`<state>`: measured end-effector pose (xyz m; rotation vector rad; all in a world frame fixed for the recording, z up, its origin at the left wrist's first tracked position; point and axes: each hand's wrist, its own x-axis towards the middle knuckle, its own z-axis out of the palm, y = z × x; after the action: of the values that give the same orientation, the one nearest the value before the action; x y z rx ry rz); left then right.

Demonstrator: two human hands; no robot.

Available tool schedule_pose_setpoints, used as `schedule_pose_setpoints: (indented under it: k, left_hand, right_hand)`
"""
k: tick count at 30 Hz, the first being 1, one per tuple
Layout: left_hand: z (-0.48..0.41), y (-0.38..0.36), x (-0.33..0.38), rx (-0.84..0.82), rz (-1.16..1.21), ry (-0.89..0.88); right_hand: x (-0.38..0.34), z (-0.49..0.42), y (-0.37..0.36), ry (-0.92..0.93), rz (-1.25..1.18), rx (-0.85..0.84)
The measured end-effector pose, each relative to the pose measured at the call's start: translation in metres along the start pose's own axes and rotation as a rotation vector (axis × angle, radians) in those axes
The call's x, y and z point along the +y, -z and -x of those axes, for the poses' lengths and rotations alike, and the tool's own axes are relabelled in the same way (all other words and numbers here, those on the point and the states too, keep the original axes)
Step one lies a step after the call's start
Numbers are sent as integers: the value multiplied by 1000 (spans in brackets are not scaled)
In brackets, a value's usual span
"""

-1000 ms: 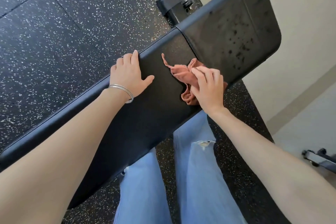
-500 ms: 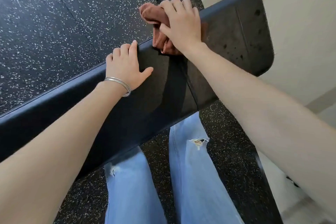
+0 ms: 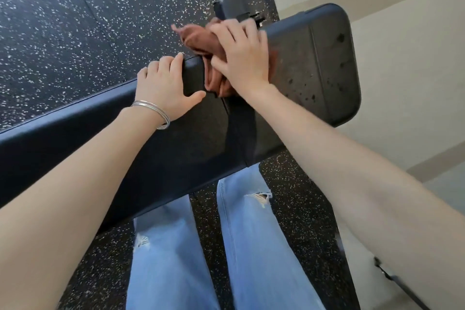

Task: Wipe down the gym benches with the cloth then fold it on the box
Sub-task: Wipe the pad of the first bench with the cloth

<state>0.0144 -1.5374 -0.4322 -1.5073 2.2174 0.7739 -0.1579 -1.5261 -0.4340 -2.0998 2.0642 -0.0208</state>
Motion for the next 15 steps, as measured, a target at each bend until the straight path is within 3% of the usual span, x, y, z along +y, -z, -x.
schedule_pose_setpoints:
  k: [3,6,9,11,15]
  left_hand:
    - [-2,3,4,-15,-3,-2]
    - [-7,4,12,-24,7,-28]
    - [-13,4,22,-26,16,-45]
    - [-15,3,27,-20,20,-39]
    - [-15,2,26,5,18,-58]
  right_hand:
    - [25,-33,1,-64,25,-74]
    - [63,-14,4,-292,4,34]
    - [55,32,1,-392,-21,166]
    - [33,52,-3,-368,-38,179]
    - [8,18,-1,-126,-29,84]
